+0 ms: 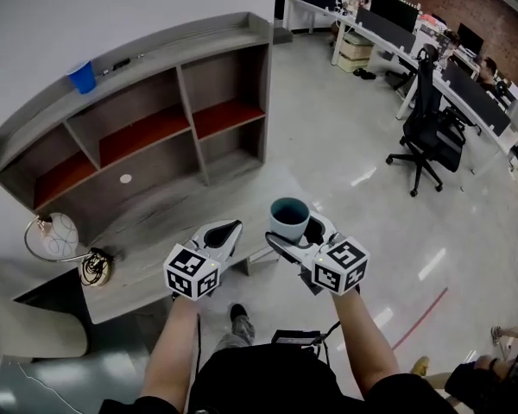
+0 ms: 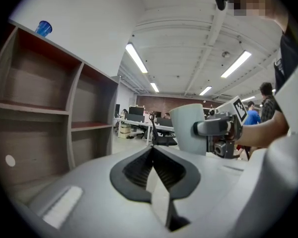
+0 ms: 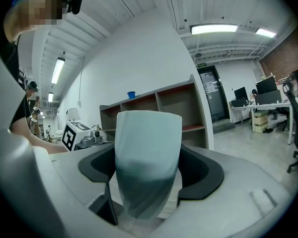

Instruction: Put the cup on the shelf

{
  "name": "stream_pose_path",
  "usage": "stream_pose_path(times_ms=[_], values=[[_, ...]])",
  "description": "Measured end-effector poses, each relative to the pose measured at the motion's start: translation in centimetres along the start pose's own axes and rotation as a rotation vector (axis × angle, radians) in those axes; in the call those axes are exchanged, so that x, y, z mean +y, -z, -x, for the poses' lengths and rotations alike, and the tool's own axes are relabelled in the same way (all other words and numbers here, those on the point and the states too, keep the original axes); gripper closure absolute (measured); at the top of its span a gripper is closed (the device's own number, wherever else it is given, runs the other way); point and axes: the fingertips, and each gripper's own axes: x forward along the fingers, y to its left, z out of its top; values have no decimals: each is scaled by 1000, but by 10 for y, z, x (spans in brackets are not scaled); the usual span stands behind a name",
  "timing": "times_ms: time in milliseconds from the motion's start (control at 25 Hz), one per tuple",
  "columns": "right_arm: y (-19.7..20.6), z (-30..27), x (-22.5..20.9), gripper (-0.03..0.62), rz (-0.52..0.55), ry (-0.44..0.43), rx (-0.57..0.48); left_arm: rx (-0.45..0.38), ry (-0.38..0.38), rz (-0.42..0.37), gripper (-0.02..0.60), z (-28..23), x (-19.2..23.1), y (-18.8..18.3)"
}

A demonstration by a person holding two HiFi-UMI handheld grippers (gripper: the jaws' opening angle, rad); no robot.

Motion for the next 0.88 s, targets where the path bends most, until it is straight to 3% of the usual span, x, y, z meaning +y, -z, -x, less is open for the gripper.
stream_pose_path(times_ms=[200,400,680,880], values=[[-17,-57,-23,215,14,21,-1,6,-5,-22,580,-20,69,-19],[-26,-101,-37,215,12,34,-4,-8,15,-10,580,-36,109,-28],[-20,-123,-55,215,-9,31,19,5,27,21,580,-58,127,-21],[-24,-128,-70,215,-6,1,21,2,-5,28,580,-73,131,-21]])
